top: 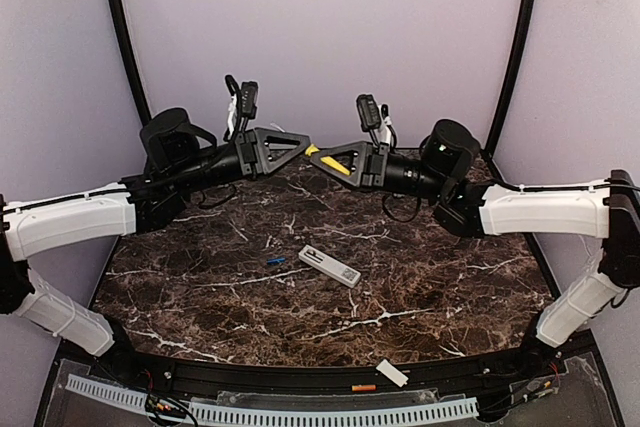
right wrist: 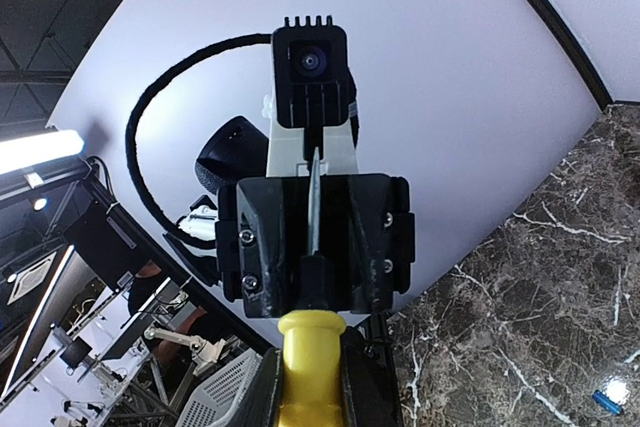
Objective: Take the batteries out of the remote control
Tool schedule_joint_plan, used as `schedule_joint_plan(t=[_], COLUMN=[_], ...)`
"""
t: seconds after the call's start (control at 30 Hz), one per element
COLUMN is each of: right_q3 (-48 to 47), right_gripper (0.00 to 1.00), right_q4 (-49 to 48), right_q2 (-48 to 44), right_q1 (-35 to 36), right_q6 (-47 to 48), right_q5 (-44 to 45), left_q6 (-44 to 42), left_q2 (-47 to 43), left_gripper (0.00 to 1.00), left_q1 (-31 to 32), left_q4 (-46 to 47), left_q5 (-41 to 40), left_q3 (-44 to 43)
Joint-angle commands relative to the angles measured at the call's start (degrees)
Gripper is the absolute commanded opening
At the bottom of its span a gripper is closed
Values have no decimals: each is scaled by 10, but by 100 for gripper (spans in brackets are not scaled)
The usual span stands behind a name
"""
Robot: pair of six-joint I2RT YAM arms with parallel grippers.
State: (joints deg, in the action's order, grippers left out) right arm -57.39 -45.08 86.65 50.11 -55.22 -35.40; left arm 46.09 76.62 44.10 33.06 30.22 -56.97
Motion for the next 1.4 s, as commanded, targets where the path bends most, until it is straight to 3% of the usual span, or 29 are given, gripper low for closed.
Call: schedule_joint_plan(t=[0.0, 0.13, 0.37, 0.47, 0.7, 1.0, 1.27, 1.37], right_q3=[-8, -6, -5, -5, -20, -23, 4, 12], right_gripper=[0, 0, 2, 10, 48, 76, 98, 99], right_q4=[-43, -46, -37, -10, 124, 305, 395, 425], right_q2=[4, 4, 1, -4, -22, -71, -126, -143], right_q1=[8, 8, 10, 11, 12, 8, -1, -2], right_q6=[-4, -4, 12, 32, 118, 228, 286, 300], right_q5=[-13, -12, -21, -22, 0, 82, 163, 188], left_q6=[2, 2, 9, 10, -21, -121, -193, -221], left_q2=[2, 1, -11, -28, -76, -145, -164, -155], left_gripper=[18, 2, 0, 0, 0, 0, 0, 0], left_q1=[0, 0, 0, -1, -1, -1, -1, -1], left_q4=[10, -6, -33, -40, -116, -396, -631, -714], left_q5=[10, 10, 6, 3, -19, -103, -226, -265], left_q3=[-17, -20, -22, -13, 9, -41, -120, -162])
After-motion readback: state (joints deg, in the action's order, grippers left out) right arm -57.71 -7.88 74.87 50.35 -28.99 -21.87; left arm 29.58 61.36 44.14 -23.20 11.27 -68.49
